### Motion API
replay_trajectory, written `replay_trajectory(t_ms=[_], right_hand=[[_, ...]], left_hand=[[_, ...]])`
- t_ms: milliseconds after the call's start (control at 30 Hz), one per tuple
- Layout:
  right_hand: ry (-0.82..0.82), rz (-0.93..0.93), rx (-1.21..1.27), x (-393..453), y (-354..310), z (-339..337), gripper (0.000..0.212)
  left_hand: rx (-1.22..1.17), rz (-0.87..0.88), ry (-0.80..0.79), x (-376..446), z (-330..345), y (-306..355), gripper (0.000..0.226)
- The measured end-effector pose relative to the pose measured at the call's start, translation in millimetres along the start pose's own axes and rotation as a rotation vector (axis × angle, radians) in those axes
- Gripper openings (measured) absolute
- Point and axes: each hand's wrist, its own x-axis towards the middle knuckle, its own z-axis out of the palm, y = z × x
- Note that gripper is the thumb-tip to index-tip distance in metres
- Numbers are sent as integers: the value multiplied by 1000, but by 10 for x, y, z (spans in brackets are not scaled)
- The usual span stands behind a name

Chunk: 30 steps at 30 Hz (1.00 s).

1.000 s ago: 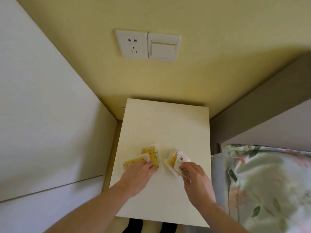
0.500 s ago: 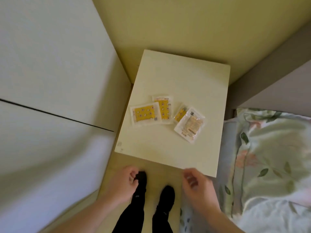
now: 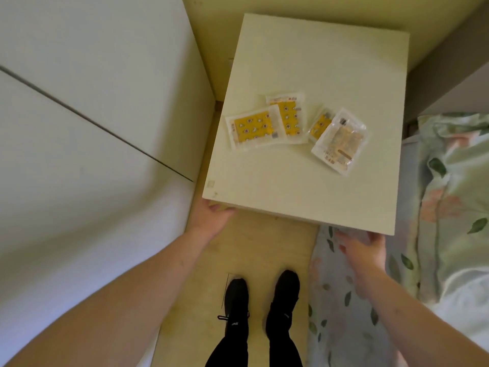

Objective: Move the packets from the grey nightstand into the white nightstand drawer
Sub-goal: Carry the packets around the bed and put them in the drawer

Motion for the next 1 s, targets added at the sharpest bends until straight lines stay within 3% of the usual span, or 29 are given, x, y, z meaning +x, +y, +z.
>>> replay_trajectory(t_ms=[167,300,467,700,800,900,1000], right_hand=[[-25,-42,-202,2,15,-160,80],[-90,8,-440,-141,-66,-348,71],[-164,40,-790,-413,-2,-501,53],[-383,123,-1282,-594,141,-704,32],[-470,120,-1422,-696,78,-713,14],[-588,42,-1434,-651,-96,-642,10],[-520,-139,-1106,-679,-539,-471,14]], left_hand=[[127,79,5,-78,-72,7,51],[275,91,-59,-200,-223,-34,64],[621,54,-154,-350,-415,-132,62],[1065,-105,-434,-654,-516,-287,58],[1252,-111,-575,-743,-484,-255,31],[1372,-60,-655,-778,-435,-71,17],[1356,217,-556,-747,-375,312,21]])
